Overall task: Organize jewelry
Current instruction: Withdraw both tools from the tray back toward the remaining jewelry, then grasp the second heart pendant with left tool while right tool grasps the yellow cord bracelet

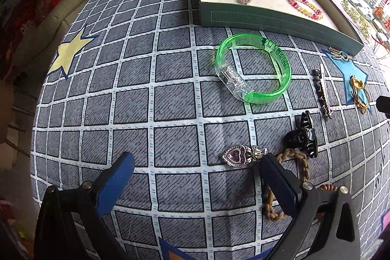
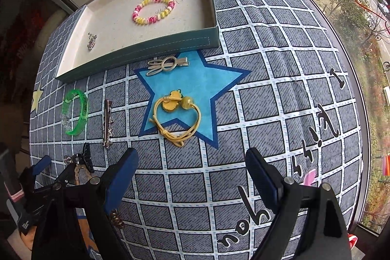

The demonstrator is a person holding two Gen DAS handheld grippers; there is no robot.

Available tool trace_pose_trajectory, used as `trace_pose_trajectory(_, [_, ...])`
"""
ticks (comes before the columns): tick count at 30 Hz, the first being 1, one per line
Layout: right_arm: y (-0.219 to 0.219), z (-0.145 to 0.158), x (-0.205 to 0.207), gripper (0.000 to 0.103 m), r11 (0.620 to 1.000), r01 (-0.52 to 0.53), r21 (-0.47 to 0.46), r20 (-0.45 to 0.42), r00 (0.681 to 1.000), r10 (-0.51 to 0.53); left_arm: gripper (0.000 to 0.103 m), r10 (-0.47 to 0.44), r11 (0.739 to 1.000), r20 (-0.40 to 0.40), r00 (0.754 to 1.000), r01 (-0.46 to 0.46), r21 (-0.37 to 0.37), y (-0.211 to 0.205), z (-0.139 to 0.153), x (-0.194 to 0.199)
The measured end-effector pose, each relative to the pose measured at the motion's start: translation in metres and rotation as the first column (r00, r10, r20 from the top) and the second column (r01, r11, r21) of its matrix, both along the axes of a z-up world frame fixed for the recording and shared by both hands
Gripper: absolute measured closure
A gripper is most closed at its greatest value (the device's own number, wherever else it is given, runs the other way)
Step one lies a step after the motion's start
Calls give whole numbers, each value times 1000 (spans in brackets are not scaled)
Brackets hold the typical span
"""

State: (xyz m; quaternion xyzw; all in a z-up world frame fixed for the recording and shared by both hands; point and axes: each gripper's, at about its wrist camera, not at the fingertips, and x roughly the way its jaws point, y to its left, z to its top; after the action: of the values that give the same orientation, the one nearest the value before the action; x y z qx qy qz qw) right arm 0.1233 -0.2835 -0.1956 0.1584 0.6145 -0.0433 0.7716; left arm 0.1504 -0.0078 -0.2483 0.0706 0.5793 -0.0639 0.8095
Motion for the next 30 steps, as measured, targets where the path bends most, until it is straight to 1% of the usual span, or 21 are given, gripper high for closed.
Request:
trace_pose_trajectory(4, [-10,-3,10,12,999,37,-24,10,999,-37,0,-1,1000,7,1000,2,-16,-1,1,0])
trace_pose_trajectory(7, [-14,-7,18,12,998,38,-42,6,999,-38,2,-10,1000,11,1000,10,-13,-8,3,5])
trace_pose_trajectory(9, [-13,-11,24,15,998,25,-60,-5,1000,-26,8,-19,1000,15,1000,19,-25,-10,5,5])
trace_pose_trajectory(10, [-11,-14,28,20,997,17,-70,-12,1000,-17,11,-22,999,14,1000,23,-27,-11,6,5])
trace_pose_trajectory(12, [-7,-19,33,25,996,-3,-88,-30,1000,1,12,-30,999,20,999,30,-17,-13,7,4])
trace_pose_trajectory(13, [-5,-19,36,26,994,-18,-109,-23,1000,15,12,-33,999,23,999,33,-13,-17,7,2])
trace_pose_trajectory(18, [14,-23,48,28,979,-111,-172,-25,994,109,24,-55,998,23,998,56,-20,-25,10,3])
trace_pose_trajectory(20, [23,-23,52,31,966,-152,-211,-25,988,150,33,-66,997,18,998,67,-34,-27,11,1])
trace_pose_trajectory(21, [26,-22,54,36,963,-166,-212,-17,986,167,35,-71,997,15,997,71,-40,-29,11,1])
trace_pose_trajectory(22, [29,-21,55,42,961,-178,-212,-14,984,179,40,-77,996,15,997,78,-43,-31,12,1])
trace_pose_trajectory(23, [31,-20,57,46,960,-187,-210,-13,982,189,50,-84,995,19,996,85,-48,-34,12,1])
trace_pose_trajectory(24, [33,-18,58,55,959,-195,-207,-10,980,197,57,-93,994,21,995,94,-55,-37,13,-1])
trace_pose_trajectory(25, [34,-17,58,67,958,-201,-207,-9,979,203,60,-98,994,22,995,99,-51,-39,13,-2])
trace_pose_trajectory(26, [37,-16,60,73,957,-206,-206,-9,978,209,62,-103,993,23,994,104,-51,-39,14,-4])
trace_pose_trajectory(27, [40,-16,62,84,956,-211,-205,-10,977,214,62,-108,993,21,994,109,-56,-43,15,-4])
trace_pose_trajectory(28, [41,-16,63,93,956,-212,-202,-10,977,214,64,-109,992,22,994,110,-64,-47,17,-4])
trace_pose_trajectory(30, [40,-15,63,94,962,-201,-184,-5,979,204,64,-103,990,19,995,104,-95,-49,22,-5])
